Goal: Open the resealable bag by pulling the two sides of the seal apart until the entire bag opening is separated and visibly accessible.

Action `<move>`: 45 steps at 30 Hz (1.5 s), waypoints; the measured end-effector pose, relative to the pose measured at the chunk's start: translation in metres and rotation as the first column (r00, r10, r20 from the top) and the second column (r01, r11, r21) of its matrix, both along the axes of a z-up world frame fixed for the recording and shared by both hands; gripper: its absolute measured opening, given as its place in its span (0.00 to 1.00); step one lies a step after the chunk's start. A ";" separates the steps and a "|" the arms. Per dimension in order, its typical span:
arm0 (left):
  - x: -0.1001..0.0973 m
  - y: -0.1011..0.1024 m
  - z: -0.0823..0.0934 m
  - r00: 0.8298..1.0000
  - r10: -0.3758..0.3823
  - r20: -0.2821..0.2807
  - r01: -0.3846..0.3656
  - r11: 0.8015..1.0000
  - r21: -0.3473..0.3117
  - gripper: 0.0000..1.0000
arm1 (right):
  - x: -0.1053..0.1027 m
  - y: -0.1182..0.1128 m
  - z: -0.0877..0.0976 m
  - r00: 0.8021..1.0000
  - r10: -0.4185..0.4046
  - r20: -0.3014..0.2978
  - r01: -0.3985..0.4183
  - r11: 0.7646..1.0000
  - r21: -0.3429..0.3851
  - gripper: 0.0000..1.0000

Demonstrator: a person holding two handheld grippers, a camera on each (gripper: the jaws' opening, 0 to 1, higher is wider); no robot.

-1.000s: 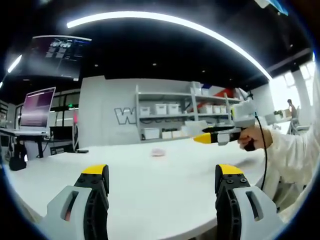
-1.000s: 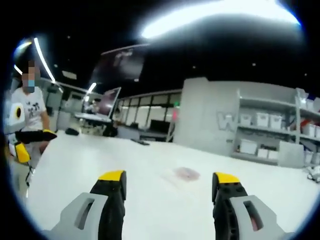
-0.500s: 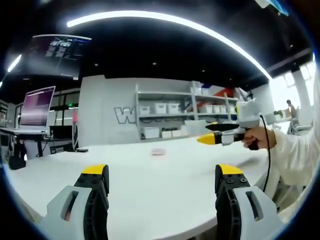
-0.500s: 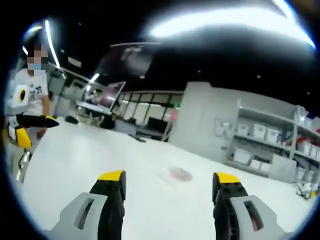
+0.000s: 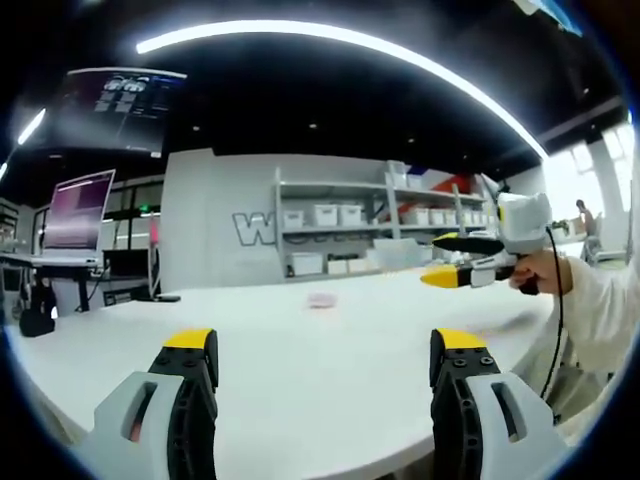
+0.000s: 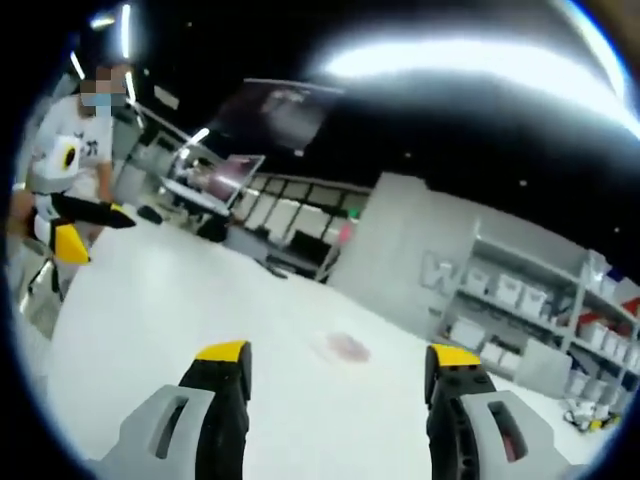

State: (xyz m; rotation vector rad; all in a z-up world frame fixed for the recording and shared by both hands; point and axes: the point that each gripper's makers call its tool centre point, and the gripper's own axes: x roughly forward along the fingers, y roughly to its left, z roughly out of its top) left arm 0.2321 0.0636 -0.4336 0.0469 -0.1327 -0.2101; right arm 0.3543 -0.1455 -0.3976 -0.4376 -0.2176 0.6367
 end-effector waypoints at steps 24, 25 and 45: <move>0.003 0.003 0.002 1.000 0.010 0.004 -0.010 1.000 -0.002 0.86 | -0.055 -0.027 -0.005 0.999 -0.032 -0.024 0.034 0.996 0.086 0.70; 0.003 0.003 0.002 1.000 0.010 0.005 -0.010 1.000 -0.004 0.86 | -0.057 -0.028 -0.006 0.999 -0.030 -0.036 0.033 0.994 0.102 0.70; 0.005 0.007 0.005 1.000 0.019 0.011 -0.019 1.000 -0.007 0.86 | -0.092 -0.052 -0.024 0.985 -0.071 -0.160 0.111 0.958 0.264 0.70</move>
